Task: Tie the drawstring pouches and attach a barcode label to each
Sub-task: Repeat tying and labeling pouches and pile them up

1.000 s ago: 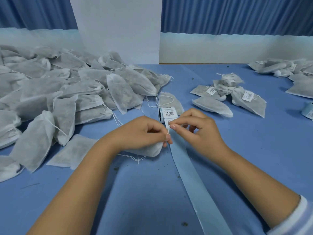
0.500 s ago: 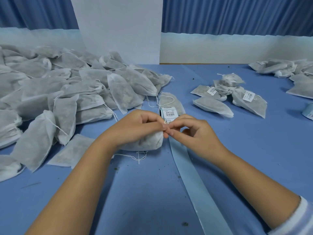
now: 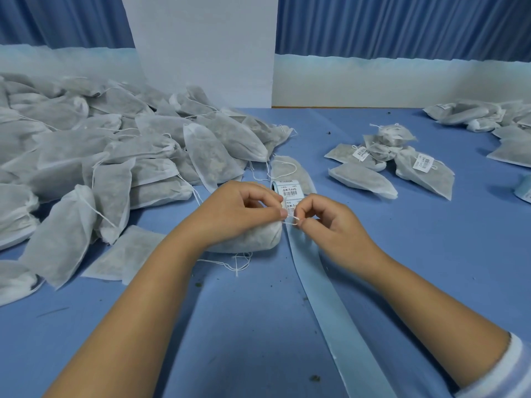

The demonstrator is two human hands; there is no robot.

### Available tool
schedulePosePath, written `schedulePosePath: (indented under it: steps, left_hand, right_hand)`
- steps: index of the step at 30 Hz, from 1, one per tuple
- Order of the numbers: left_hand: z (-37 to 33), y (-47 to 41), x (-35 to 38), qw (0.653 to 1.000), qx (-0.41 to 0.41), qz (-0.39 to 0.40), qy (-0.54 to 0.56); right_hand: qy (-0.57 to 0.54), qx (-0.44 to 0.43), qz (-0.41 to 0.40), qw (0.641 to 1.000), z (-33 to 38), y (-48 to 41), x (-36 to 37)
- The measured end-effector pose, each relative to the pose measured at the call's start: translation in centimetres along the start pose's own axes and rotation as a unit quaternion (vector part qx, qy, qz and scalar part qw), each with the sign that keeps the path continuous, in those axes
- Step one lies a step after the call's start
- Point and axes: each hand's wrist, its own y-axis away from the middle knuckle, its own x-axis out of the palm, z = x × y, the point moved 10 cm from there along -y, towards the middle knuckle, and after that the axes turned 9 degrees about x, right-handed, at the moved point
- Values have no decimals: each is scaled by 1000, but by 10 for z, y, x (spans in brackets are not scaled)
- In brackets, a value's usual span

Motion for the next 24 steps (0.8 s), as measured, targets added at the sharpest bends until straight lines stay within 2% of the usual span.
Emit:
schedulePosePath:
  steps: [6,8,11,14,16,19,24]
  left_hand:
    - [-2,0,5,1000,4,25,-10]
    - [0,1,4,999,-7,26,-27]
    - [3,1,7,998,-18,41,-53]
    - [5,2,11,996,-21,56,-58]
    - [6,2,11,996,-21,60,-70]
    - [7,0,5,994,-11,36,-103]
    - [4,-1,4,995,4,23,-97]
  right_hand:
    - [-95,-15,15,995,4,3,3]
    - [-91,-20,11,996,3,2,1]
    - [4,-57,-8,998,9,4,-2]
    - [126,-112,-27,985,20,8,2]
    - [158,-121,-38,979,22,8,1]
    - [169,-88,-37,981,15,5,0]
    - [59,24,12,998,-8,-4,-2]
